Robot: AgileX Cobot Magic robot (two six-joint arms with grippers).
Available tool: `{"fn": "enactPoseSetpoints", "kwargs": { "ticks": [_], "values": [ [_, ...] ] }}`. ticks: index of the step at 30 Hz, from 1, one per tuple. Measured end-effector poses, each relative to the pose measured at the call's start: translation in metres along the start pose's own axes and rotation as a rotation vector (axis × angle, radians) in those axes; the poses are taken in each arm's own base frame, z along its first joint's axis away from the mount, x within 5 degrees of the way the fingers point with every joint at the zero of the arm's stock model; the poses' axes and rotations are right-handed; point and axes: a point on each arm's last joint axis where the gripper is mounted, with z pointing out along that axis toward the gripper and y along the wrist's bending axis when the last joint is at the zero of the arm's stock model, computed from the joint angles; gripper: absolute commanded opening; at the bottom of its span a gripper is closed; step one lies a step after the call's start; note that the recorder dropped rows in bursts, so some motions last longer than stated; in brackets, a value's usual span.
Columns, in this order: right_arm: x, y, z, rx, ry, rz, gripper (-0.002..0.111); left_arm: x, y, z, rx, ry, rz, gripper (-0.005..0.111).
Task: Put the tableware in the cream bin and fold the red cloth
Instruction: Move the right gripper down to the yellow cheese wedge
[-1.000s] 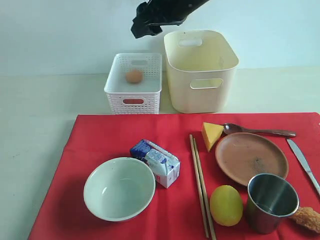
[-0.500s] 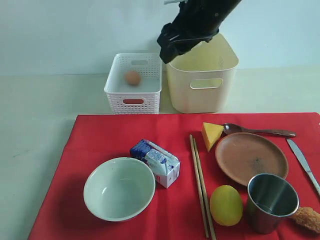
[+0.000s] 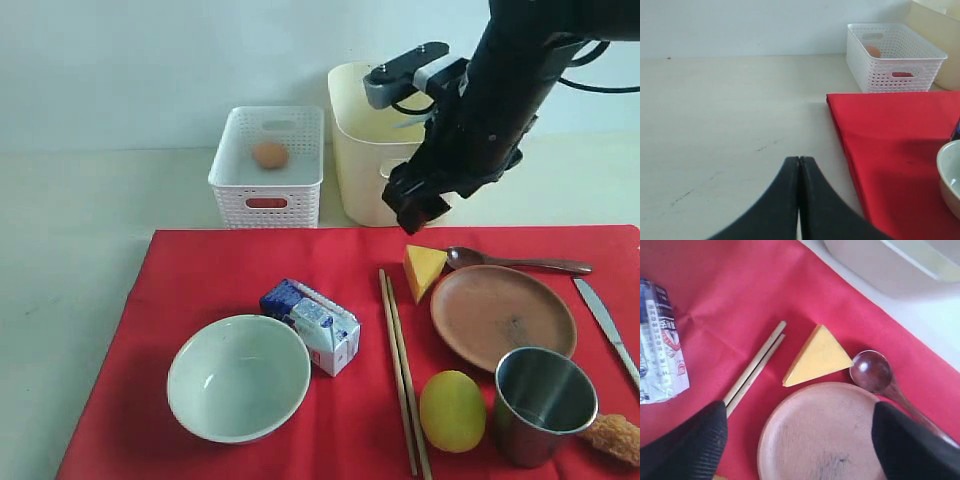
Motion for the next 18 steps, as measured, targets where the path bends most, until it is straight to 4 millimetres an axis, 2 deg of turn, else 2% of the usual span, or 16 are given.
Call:
{"fn": "enactPoseSetpoints", "kwargs": {
  "ticks": [2, 9, 18],
  "values": [
    [0.001, 0.0, 0.005, 0.005, 0.004, 0.016, 0.083, 0.0, 0.0, 0.0, 0.0, 0.0, 0.0, 0.0],
    [0.001, -0.004, 0.046, -0.002, 0.076, 0.056, 0.083, 0.0, 0.0, 0.0, 0.0, 0.0, 0.0, 0.0],
    [0.007, -0.025, 0.088, -0.002, 0.113, 0.123, 0.083, 0.0, 0.0, 0.0, 0.0, 0.0, 0.0, 0.0]
  ]
}}
